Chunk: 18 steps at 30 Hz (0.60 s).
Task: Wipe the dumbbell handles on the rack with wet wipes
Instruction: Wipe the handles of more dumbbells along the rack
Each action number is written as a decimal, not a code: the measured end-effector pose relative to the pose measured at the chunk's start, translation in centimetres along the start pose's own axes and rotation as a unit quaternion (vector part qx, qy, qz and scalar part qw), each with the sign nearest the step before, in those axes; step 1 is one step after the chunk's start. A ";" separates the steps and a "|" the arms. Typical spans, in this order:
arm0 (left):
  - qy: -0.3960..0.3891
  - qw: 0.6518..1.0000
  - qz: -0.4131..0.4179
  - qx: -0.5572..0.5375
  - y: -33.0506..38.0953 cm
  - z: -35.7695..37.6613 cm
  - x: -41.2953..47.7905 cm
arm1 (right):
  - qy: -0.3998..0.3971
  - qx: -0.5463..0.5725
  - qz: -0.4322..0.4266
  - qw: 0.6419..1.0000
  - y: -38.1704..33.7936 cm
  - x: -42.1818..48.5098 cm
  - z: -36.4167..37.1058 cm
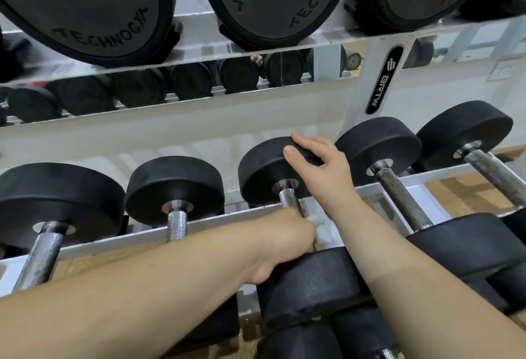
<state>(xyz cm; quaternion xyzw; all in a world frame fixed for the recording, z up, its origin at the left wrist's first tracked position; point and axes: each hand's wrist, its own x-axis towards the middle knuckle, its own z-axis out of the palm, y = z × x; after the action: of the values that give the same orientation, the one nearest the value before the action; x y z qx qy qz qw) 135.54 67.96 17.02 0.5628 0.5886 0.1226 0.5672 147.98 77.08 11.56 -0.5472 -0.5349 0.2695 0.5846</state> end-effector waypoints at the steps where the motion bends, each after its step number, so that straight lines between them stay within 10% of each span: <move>1: 0.015 1.000 -0.018 -0.015 0.7 -0.3 -0.1 | 0.002 0.000 -0.001 1.000 0.1 0.0 0.0; 5: 0.081 0.979 -0.013 -0.188 1.5 -0.4 0.6 | -0.006 -0.014 -0.008 1.000 -0.1 -0.4 -0.1; 14: -0.034 0.998 -0.056 -0.009 -1.5 -3.9 -2.2 | -0.006 -0.013 0.006 1.000 -0.6 -0.6 -0.3; 18: -0.071 0.989 -0.075 -0.107 -0.4 -6.6 -2.6 | -0.018 -0.006 0.029 0.999 -1.4 -0.8 -0.4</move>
<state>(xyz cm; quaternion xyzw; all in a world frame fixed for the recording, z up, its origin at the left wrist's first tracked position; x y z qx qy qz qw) 129.33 68.96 20.26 0.4606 0.5712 0.1019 0.6717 147.71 75.84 12.61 -0.5612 -0.5308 0.2929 0.5635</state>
